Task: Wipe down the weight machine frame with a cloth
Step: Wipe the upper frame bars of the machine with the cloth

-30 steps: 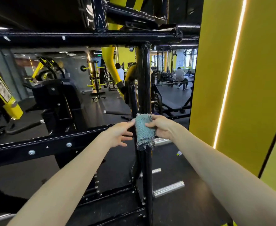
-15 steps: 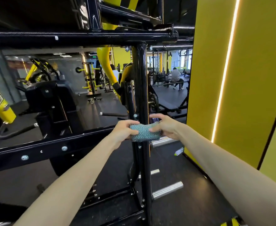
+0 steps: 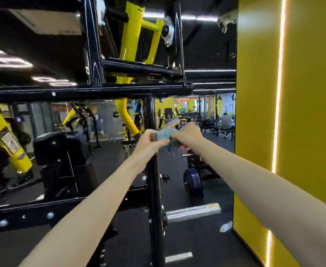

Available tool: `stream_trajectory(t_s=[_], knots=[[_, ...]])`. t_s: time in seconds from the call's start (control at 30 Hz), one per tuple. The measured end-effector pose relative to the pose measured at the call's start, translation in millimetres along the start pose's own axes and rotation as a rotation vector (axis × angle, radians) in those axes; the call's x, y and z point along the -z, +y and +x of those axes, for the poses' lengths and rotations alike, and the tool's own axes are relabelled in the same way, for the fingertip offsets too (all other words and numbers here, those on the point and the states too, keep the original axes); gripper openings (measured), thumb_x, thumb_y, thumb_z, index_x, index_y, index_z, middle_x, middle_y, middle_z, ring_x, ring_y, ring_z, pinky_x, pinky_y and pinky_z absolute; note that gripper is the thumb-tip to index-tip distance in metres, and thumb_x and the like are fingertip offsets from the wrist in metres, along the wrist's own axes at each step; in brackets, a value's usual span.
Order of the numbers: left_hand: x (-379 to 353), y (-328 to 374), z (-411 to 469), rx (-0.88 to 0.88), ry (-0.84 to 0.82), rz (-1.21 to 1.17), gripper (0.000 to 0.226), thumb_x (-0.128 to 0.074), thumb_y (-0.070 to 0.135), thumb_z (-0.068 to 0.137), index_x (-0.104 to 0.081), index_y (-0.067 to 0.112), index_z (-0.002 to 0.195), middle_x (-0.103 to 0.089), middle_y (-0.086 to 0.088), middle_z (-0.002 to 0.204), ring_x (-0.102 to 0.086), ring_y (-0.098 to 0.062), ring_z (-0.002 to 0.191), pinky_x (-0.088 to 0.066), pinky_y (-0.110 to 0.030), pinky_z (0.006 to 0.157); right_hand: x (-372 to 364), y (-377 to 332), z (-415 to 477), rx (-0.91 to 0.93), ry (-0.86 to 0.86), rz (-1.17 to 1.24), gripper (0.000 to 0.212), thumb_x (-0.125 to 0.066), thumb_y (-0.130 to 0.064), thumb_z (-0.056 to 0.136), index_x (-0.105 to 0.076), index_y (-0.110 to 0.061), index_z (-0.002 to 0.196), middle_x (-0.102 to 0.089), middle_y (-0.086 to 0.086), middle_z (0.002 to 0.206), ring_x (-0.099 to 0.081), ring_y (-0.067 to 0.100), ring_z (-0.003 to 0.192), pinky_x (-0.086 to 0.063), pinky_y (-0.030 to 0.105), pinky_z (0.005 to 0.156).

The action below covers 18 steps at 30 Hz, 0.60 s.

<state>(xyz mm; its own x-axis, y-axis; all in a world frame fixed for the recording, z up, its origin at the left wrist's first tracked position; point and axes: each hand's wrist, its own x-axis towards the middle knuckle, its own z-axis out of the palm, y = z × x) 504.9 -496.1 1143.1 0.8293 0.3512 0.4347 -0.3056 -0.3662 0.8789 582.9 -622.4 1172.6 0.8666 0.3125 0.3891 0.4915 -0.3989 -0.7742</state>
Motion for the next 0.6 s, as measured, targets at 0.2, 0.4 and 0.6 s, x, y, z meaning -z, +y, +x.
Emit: stream_trajectory(t_s=[0.2, 0.4, 0.6], knots=[[-29, 47, 26, -0.478, 0.25, 0.571, 0.026, -0.063, 0.013, 0.088, -0.053, 0.013, 0.112, -0.052, -0.004, 0.105, -0.049, -0.016, 0.091, -0.03, -0.018, 0.066, 56, -36, 40, -0.056, -0.291, 0.318, 0.016, -0.061, -0.012, 0.092, -0.055, 0.0, 0.101, -0.067, 0.017, 0.082, -0.061, 0.018, 0.044, -0.052, 0.024, 0.041], [-12, 117, 82, -0.584, 0.325, 0.71, 0.043, -0.077, 0.024, 0.078, -0.05, 0.013, 0.111, -0.053, -0.002, 0.106, -0.049, -0.012, 0.091, -0.036, -0.023, 0.072, 90, -92, 86, 0.196, -0.324, 0.411, 0.017, -0.047, -0.022, 0.09, -0.057, -0.011, 0.099, -0.068, 0.011, 0.097, -0.064, 0.02, 0.069, -0.051, 0.026, 0.064], [17, 144, 144, -0.597, 0.303, 0.778, 0.024, -0.07, 0.018, 0.085, -0.056, 0.012, 0.104, -0.059, 0.005, 0.089, -0.056, -0.014, 0.085, -0.042, -0.016, 0.067, 92, -120, 135, 0.37, -0.196, 0.276, 0.019, -0.048, -0.019, 0.097, -0.056, -0.01, 0.082, -0.065, 0.001, 0.056, -0.06, 0.01, 0.047, -0.047, 0.015, 0.043]])
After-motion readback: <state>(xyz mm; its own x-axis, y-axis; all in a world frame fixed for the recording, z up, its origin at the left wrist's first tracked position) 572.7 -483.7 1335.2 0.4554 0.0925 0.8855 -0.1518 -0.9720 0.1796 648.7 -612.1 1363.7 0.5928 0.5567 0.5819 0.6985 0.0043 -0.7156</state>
